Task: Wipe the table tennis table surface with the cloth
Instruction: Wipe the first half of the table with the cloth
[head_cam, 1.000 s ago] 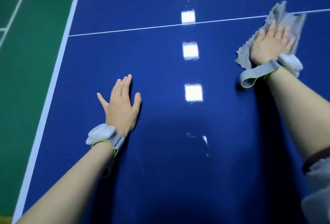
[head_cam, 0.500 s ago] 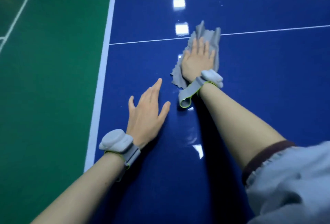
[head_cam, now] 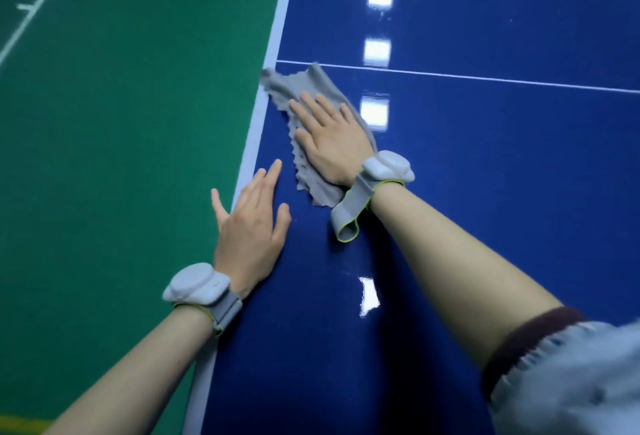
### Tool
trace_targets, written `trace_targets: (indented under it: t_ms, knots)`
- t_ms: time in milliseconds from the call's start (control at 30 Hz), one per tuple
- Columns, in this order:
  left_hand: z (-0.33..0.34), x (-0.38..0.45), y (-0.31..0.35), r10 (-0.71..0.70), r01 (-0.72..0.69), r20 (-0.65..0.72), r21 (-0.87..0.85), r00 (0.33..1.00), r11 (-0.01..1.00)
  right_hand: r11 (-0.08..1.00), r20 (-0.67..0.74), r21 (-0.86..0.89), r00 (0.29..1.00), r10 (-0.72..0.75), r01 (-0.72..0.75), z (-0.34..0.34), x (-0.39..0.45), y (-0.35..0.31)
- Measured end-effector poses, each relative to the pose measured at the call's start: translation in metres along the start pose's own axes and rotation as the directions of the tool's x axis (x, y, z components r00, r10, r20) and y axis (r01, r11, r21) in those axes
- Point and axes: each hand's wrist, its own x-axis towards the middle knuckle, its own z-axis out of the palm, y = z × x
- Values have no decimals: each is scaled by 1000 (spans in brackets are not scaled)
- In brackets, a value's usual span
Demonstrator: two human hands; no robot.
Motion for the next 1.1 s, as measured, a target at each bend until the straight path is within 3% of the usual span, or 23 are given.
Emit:
trace_targets:
  t_ms: [100,200,300,400,500,667,733,900,1000,1100]
  knots:
    - [0,-2,0,-2,2,16,-14,1000,1000,980,-35,27,980,196,-195,-10,-23,46]
    - [3,-2,1,2,-1,21,-10,1000,1000,914,-111,-7,908,404,-407,-20,-59,108]
    - [4,-1,0,15,-15,3,-6,1000,1000,789,-152,8,780,608,-614,-34,-117,167]
    - [4,-1,2,29,-29,0,-23,1000,999,605,-164,81,588,792,-792,-41,-196,203]
    - [2,-3,3,27,-27,4,-48,1000,998,474,-179,132,450,875,-870,-41,-252,199]
    - [0,-1,3,46,-43,25,-97,999,994,368,-180,176,337,924,-913,-28,-240,166]
    - [0,-3,4,48,-44,25,-127,999,991,404,-191,171,372,908,-899,-22,-220,145]
    - [-1,-3,4,53,-50,16,-151,998,987,669,-137,84,656,742,-738,-3,-136,48]
    - [0,-1,2,21,-22,-5,-178,1000,984,834,-114,67,826,552,-548,15,-101,-27]
    - [0,2,0,4,-13,-36,-249,999,968,944,-94,63,940,328,-323,32,-114,-81]
